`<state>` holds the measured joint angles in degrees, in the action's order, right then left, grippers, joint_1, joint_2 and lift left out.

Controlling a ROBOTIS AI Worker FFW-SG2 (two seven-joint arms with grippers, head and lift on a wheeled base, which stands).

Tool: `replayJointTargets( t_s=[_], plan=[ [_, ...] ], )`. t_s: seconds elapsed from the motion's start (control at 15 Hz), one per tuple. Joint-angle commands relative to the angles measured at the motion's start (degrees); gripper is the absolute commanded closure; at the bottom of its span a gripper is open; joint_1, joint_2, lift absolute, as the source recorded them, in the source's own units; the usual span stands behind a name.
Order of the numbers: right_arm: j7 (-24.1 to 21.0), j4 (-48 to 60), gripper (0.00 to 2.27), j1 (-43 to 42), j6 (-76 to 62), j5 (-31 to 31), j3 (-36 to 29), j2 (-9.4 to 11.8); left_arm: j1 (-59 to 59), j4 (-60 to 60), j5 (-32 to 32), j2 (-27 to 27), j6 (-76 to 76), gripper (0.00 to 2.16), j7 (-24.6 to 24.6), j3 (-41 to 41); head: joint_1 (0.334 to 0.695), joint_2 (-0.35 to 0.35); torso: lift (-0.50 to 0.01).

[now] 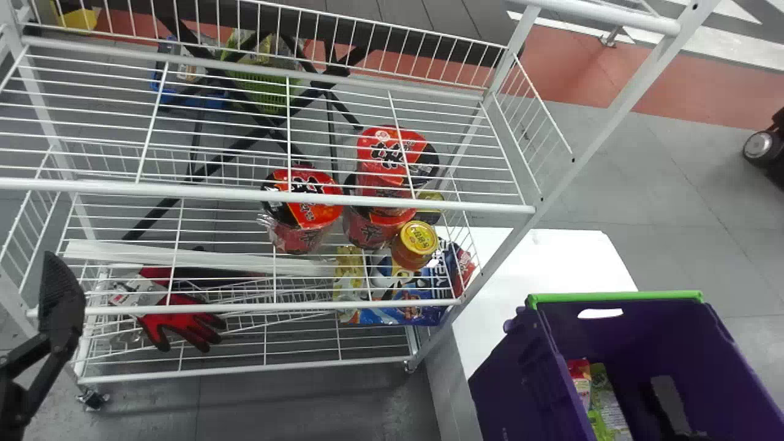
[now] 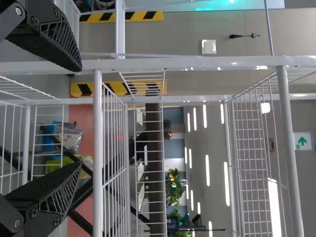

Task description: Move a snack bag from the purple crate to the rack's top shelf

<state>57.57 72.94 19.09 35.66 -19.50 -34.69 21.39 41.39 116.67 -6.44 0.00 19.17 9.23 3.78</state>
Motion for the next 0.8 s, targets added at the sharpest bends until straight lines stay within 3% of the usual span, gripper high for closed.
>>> replayJointTargets(
  t_s=[0.0,0.73],
  plan=[
    [0.2,0.6,1.48,0.1,0.3,0.0,-0.6,0.1,-0.5,-0.3,0.2,-0.1,-0.1,0.14,0.0,0.0,0.695,-0.350,-0.416],
    [1.3,3.8,1.48,0.9,1.0,0.7,-2.4,-0.7,-1.8,-0.3,0.3,-0.1,-1.6,0.14,-0.2,0.0,0.695,-0.350,-0.372]
  ],
)
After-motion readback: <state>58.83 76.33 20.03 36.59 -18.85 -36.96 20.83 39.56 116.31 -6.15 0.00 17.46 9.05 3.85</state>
